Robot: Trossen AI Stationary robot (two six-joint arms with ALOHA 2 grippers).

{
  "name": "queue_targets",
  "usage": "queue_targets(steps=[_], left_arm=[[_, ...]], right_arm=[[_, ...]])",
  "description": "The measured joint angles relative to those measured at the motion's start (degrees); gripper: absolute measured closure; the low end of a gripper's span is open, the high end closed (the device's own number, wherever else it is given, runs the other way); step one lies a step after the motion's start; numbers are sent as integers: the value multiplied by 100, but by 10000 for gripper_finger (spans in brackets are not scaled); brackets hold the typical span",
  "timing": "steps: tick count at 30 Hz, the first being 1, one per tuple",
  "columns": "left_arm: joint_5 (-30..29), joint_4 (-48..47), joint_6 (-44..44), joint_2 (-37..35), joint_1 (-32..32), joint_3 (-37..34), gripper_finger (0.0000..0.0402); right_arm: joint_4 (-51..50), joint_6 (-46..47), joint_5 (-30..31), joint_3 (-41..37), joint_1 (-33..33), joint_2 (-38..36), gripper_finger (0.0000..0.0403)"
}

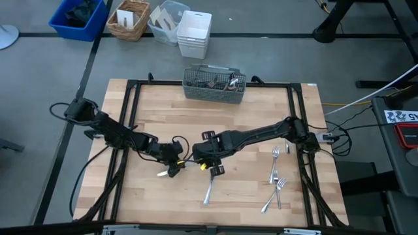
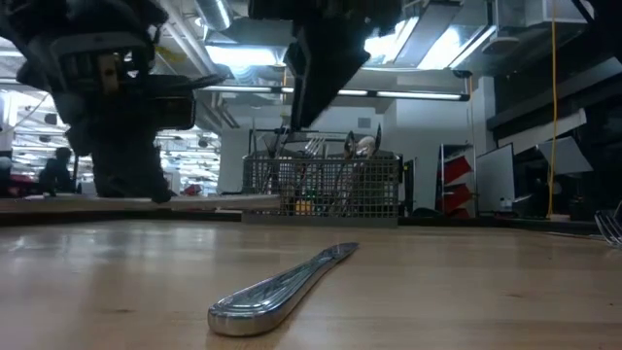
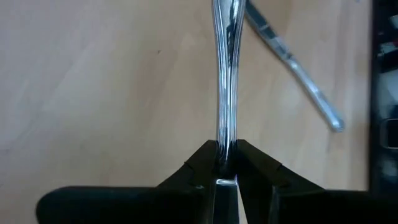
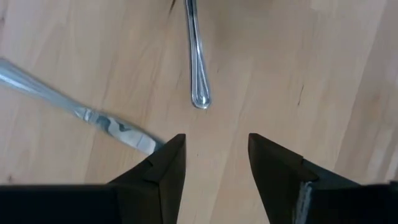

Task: Sort silverware
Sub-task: Put the table knife into the gray silverware organizer

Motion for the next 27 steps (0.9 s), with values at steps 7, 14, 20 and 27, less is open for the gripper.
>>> queue_targets(steps=[7, 14, 20, 27], left_arm=[[484, 244, -2, -2, 362, 2, 357], [1069, 648, -2, -2, 758, 2, 357], [1486, 1119, -10, -2, 1010, 2, 357], [1586, 1268, -24, -2, 1176, 2, 357]], right_arm=[[19, -212, -42, -9, 113, 15, 228], [321, -557, 496, -9, 390, 15, 228], [407, -552, 851, -9, 424, 15, 228], [436, -540, 746, -9, 424, 15, 228]])
